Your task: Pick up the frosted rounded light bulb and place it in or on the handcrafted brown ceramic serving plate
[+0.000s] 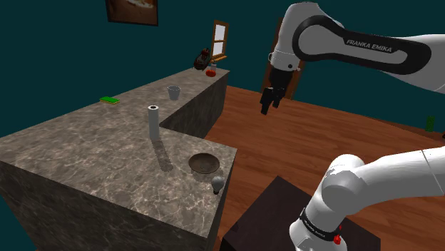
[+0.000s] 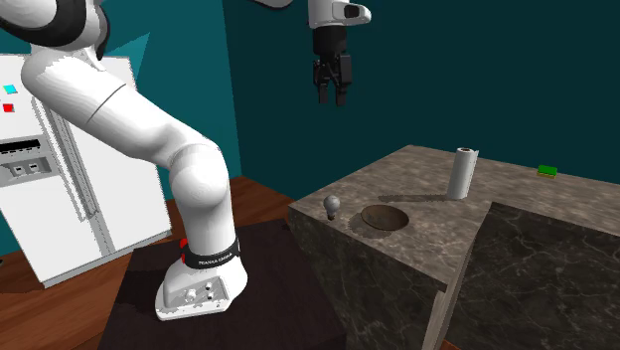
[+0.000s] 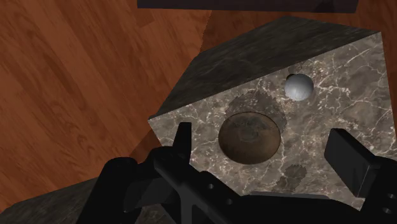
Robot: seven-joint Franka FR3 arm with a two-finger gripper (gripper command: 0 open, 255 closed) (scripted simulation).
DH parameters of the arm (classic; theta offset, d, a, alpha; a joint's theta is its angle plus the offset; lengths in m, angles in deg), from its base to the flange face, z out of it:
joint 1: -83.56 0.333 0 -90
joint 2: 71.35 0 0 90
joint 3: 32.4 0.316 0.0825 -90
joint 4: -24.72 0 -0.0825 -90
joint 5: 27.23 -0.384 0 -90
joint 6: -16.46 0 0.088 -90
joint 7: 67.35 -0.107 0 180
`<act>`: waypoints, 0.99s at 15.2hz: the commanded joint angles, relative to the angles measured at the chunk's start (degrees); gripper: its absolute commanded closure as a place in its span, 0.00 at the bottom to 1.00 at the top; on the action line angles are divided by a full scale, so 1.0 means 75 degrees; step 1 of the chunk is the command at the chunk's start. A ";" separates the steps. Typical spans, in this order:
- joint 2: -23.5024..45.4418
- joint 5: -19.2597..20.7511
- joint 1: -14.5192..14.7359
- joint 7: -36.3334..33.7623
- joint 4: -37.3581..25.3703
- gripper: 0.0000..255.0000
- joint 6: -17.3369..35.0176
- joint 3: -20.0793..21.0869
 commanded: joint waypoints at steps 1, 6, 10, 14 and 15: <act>0.0000 0.0000 0.0000 0.0000 0.0000 0.00 0.0000 0.0000; 0.0322 -0.0127 0.0164 -0.0366 0.0897 0.00 0.1096 0.0412; 0.0777 -0.0208 0.0290 -0.0671 0.1464 0.00 0.2015 0.0756; 0.1420 -0.0244 0.0396 -0.1001 0.1885 0.00 0.2970 0.1113; 0.1611 -0.0243 0.0417 -0.1090 0.1966 0.00 0.3213 0.1204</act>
